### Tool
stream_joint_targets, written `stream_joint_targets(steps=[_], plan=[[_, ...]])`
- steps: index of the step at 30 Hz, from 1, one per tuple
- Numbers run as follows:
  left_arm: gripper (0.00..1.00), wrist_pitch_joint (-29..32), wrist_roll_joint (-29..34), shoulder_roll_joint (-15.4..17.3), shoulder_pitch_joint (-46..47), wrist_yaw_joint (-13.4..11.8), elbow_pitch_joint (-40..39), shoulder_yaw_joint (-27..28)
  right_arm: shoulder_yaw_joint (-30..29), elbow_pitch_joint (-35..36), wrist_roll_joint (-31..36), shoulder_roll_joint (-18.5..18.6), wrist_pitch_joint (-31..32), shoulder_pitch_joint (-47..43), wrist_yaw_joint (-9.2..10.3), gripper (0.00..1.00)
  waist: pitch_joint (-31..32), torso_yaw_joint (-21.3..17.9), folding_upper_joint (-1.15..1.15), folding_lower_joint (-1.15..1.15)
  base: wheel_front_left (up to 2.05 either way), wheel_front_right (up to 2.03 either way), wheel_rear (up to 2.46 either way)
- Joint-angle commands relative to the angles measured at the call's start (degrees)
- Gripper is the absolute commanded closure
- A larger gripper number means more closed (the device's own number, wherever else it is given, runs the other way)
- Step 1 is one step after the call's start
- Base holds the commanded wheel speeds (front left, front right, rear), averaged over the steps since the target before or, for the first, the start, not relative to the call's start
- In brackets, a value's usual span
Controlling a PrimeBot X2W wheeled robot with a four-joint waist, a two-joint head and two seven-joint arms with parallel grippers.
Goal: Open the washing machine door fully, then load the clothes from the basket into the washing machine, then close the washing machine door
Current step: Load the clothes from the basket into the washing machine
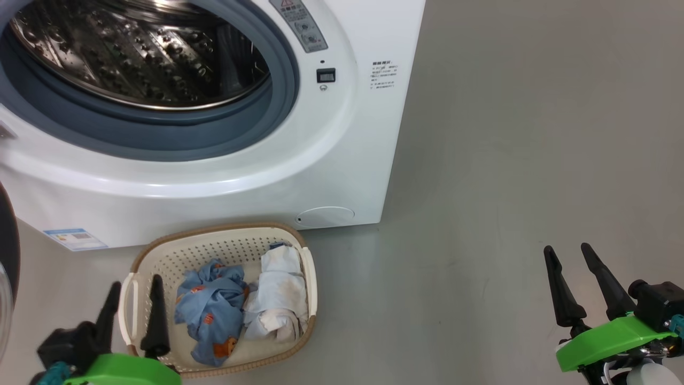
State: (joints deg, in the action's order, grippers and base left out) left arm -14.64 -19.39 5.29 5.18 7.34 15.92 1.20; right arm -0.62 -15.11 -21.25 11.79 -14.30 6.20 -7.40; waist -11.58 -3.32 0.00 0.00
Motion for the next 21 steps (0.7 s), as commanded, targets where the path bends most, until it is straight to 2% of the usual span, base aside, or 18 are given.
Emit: stream_joint_targets(steps=[1,12,21], plan=[[0.00,-0.36,0.14,0.70,0.82,0.14,-0.06,1.19,1.47,1.43,0.01,0.53,-0.70,0.73,-0.09,0.00,-0.33,0.02,0.00,0.00,0.00,0.00,0.00],[0.00,-0.36,-1.72,-0.60,3.65,0.14,8.70,-4.13,1.44,1.86,-0.43,0.15,-0.70,2.28,-0.09,0.00,-4.19,-0.20,0.00,0.00,0.00,0.00,0.00],[0.00,-0.36,-3.86,-0.80,11.59,0.14,19.02,-9.86,0.57,2.69,-0.77,-0.27,-0.70,5.52,-0.09,0.00,-11.11,-1.14,0.00,0.00,0.00,0.00,0.00]])
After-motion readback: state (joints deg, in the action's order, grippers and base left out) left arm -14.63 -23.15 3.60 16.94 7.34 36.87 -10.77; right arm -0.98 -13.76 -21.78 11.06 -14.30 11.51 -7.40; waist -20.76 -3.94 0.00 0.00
